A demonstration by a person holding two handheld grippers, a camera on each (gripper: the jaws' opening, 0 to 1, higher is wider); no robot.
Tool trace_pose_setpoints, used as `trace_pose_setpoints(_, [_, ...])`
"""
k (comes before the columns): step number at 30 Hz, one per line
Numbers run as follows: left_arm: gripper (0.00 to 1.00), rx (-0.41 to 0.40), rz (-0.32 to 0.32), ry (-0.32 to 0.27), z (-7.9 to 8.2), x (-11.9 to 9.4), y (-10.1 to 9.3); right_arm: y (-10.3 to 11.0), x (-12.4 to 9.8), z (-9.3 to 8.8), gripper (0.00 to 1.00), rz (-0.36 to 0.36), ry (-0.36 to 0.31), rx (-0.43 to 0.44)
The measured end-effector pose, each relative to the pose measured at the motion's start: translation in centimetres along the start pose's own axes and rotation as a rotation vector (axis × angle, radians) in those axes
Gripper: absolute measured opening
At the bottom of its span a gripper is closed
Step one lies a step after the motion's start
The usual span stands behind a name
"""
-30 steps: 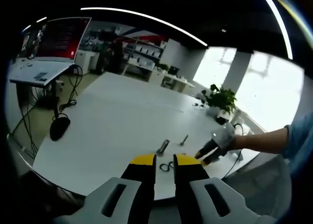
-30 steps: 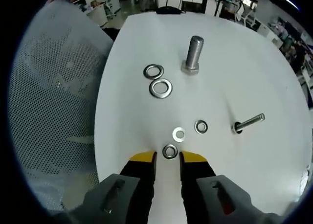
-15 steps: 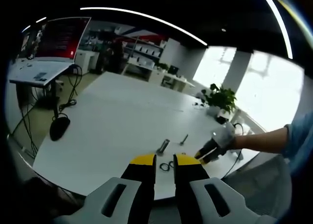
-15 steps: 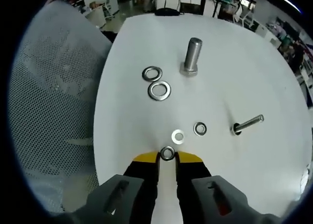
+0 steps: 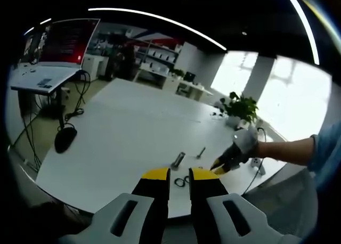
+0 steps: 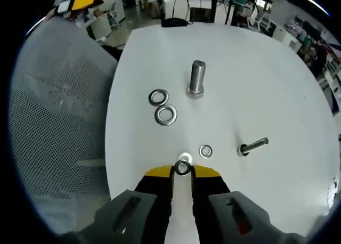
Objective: Place the washer onto the threaded stud by aligning its center hole with the stud, sliding it down to the base, and recovering from edge contact or off-axis alignment until the washer reaches the visible bottom stop.
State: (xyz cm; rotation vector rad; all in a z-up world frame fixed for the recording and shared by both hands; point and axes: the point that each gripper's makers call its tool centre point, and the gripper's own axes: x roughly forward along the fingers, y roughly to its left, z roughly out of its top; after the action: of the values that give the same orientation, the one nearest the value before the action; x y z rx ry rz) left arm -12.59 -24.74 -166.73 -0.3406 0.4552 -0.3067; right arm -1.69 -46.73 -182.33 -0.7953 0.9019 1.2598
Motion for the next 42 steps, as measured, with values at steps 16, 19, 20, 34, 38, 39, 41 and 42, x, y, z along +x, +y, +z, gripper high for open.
trace_pose_setpoints(16, [0.11,-0.006,0.001,-0.008,0.1,-0.1,0.1,-1.8,-2.1,2.0,0.14,-0.028,-0.014,0.021])
trace_pose_setpoints(19, [0.11,-0.009,0.002,-0.012,0.1,-0.1,0.1,-2.3,-2.6,2.3,0.14,-0.037,-0.018,0.028])
trace_pose_setpoints(20, [0.11,-0.009,0.002,-0.012,0.2,-0.1,0.1,-2.4,-2.7,2.4,0.14,-0.041,-0.021,0.028])
trace_pose_setpoints(34, [0.11,-0.007,-0.001,-0.01,0.1,0.0,0.0,-4.3,-3.5,2.7,0.14,-0.095,-0.047,0.054])
trace_pose_setpoints(38, [0.11,-0.006,-0.001,-0.009,0.1,-0.1,0.0,-4.6,-3.6,2.7,0.14,-0.109,-0.056,0.063])
trace_pose_setpoints(39, [0.11,-0.007,0.0,-0.009,0.1,-0.1,0.0,-4.8,-3.6,2.6,0.14,-0.117,-0.059,0.067])
trace_pose_setpoints(41, [0.11,-0.007,0.0,-0.009,0.1,-0.1,0.0,-5.0,-3.7,2.6,0.14,-0.133,-0.065,0.074])
trace_pose_setpoints(42, [0.11,-0.007,0.0,-0.009,0.1,-0.1,0.0,-5.2,-3.7,2.6,0.14,-0.14,-0.069,0.077])
